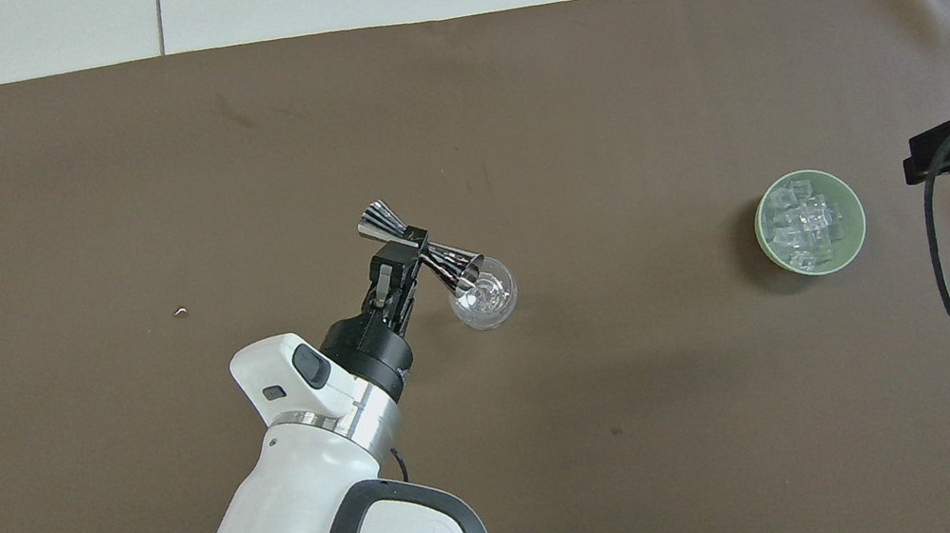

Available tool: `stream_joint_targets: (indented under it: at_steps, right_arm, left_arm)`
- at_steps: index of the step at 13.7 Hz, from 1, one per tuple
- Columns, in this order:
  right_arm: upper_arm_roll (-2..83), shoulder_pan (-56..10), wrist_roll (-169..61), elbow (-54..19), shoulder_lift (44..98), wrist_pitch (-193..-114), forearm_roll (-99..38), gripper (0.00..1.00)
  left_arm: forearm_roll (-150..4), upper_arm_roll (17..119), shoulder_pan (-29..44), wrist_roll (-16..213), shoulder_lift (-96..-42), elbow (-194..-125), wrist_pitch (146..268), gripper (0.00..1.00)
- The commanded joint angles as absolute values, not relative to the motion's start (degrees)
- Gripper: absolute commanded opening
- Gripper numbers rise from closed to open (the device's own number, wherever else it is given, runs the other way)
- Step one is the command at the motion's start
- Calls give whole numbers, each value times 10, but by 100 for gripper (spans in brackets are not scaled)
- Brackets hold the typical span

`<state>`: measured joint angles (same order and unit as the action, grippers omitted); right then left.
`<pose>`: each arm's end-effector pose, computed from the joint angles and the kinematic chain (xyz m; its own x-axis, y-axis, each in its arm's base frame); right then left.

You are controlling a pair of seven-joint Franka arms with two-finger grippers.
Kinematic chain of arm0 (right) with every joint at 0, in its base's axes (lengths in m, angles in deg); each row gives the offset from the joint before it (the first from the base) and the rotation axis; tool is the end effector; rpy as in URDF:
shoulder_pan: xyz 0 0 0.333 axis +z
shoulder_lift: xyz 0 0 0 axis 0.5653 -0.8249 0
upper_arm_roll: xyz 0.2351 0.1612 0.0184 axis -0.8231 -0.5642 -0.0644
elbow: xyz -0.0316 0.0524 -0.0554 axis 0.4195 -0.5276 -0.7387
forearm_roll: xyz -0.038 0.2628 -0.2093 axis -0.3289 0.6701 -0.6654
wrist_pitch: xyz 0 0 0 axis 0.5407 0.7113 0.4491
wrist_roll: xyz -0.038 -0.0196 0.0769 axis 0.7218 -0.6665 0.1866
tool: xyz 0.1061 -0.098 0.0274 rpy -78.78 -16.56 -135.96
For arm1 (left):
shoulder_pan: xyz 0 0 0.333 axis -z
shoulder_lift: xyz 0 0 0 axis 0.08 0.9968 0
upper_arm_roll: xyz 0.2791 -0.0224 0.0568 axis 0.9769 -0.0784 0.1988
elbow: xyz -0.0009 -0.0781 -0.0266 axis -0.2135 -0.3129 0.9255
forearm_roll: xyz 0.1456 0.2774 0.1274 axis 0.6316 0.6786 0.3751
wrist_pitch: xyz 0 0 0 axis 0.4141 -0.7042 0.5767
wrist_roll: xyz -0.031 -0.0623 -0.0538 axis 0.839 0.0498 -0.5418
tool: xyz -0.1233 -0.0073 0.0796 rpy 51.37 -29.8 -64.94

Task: Pour wine and add ice with both arms
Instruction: 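Tilt the jigger over the clear glass with the left gripper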

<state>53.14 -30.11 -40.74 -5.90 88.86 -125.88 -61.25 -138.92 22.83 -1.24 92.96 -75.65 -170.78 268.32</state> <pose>0.4854 -0.0099 0.5597 0.9940 -0.1091 0.0020 -0.1091 -0.9940 -0.0050 0.4219 -0.3087 0.4450 0.4877 0.8729 -0.0151 0.4605 -0.2425 0.8539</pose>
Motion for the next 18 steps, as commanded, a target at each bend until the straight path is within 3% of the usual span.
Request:
stream_joint_targets:
  at_steps: [1, 18]
  right_arm:
    - [530, -305, -402, -72, 902, -1256, -602, 100]
    - [530, -305, -402, -72, 902, -1256, -602, 100]
  left_arm:
    - [-1368, 232, 2, 927, -755, -1712, 2698, 0]
    - [-1298, 233, 1, 856, -754, -1722, 2698, 0]
